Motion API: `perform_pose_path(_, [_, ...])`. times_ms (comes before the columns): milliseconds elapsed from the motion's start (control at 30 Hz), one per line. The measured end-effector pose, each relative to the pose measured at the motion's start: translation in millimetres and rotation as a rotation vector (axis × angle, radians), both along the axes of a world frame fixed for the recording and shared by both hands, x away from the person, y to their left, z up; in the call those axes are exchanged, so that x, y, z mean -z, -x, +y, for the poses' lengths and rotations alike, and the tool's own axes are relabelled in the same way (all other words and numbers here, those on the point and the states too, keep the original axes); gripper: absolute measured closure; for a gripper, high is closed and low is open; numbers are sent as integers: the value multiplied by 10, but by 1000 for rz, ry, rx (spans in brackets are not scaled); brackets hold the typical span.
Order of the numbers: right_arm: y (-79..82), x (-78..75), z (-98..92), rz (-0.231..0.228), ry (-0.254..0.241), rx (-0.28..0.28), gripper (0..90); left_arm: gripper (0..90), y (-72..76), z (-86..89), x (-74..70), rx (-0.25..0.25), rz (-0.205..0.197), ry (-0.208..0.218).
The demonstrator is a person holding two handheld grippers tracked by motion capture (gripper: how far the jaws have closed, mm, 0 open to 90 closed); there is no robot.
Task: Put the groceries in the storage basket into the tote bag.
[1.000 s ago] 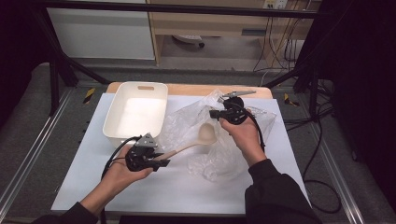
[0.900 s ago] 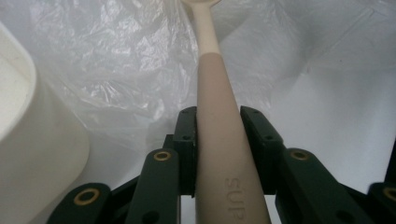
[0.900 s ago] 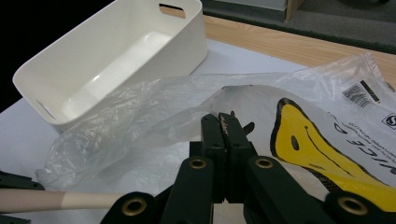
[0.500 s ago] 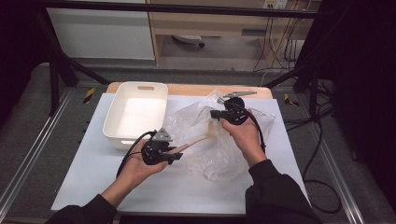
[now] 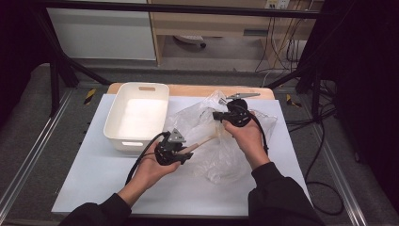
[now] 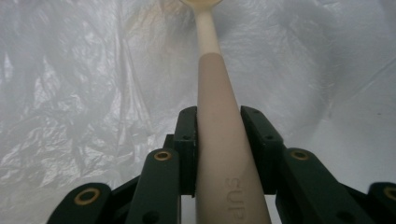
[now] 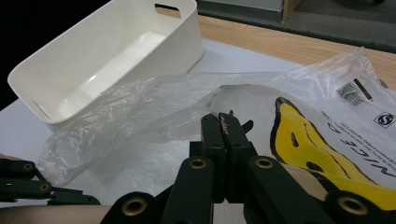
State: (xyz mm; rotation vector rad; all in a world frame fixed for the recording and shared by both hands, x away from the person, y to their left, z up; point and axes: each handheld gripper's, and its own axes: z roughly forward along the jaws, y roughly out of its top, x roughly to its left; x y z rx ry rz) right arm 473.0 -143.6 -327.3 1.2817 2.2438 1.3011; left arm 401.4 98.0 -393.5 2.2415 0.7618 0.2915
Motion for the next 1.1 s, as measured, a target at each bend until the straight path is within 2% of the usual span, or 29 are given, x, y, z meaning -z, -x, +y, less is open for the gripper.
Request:
perform_pose_path(200, [23,-27,-32,-3,3,3,900,686,-87,12,101,-39,-2,9])
perform_pose_path(467, [61,-77,-32,-11,10,-4,900,686,-136,32,154,-45,-7,-3])
perform_pose_path(633, [70,-119,-40,-16,16,-3,900,686,-168,38,167,-53,-10,10])
perform_pose_path(933, [57,-95,12,-12,26,-7,900,686,-168,-79,153,-50,-31,31])
perform_pose_path(1100, [51,-75,40,-9,24,-9,900,685,-170,-180,104,-55,-53,28])
